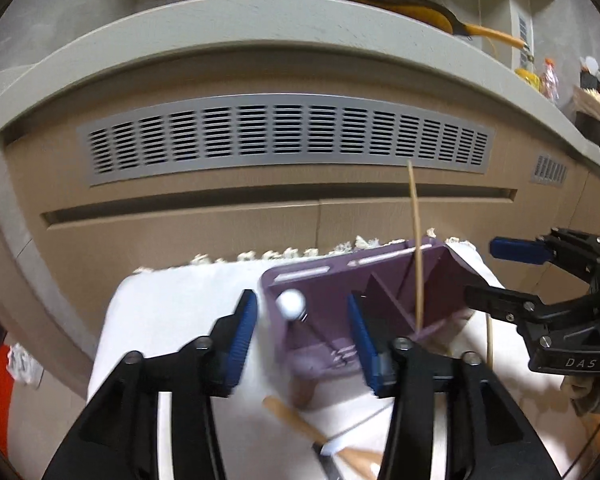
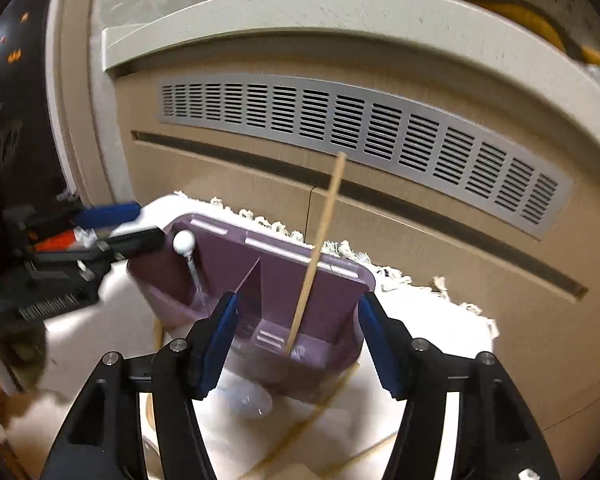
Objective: Organize utensils
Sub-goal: 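Lower both items into the purple caddy and open both tools, then grasp the wooden spoon with the right tool while the left moves to the white plastic spoon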
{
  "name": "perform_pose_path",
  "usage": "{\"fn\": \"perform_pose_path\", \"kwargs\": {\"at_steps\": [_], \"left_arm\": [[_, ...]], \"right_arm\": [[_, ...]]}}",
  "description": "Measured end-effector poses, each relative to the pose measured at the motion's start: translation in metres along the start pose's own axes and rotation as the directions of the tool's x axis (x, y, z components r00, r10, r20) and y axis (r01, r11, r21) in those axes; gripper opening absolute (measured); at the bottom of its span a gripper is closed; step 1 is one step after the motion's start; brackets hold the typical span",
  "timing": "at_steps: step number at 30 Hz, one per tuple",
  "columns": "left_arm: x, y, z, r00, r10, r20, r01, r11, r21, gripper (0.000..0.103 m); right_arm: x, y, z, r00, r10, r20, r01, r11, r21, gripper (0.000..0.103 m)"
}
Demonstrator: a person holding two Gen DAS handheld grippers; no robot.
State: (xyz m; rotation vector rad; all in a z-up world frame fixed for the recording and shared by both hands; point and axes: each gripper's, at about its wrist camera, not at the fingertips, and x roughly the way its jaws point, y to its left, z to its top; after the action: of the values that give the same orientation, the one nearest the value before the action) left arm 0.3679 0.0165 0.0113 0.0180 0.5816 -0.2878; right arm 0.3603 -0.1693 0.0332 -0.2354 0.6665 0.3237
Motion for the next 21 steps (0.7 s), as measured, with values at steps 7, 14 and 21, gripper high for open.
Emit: {"fn": "perform_pose_path", "kwargs": {"at_steps": [7,14,21], "left_arm": [[-0.035,0.012,-0.055,0.997,0.060,-0.051,-0.060,0.998,0.009,0.062],[-0.058,0.027,-0.116,0.985,0.053,-0.164,-0.055,0.998,-0.009,0.066],[-0.072,0.028,-0.134,0.984,0.039,-0.176,-0.040,0.999,-0.006,0.073]], "right_arm": [[-0.024,0.038,-0.038,1.000,-0.004,-0.008,0.003,0.994,-0.110,0.099],[-0.017,0.080,-0.073,0.982,0.115,-0.152,-0.142,0.973,-0.184,0.099],[0.012,0.099,-0.084,0.958,0.153,-0.244,-0.188,0.974,-0.124,0.068]]}}
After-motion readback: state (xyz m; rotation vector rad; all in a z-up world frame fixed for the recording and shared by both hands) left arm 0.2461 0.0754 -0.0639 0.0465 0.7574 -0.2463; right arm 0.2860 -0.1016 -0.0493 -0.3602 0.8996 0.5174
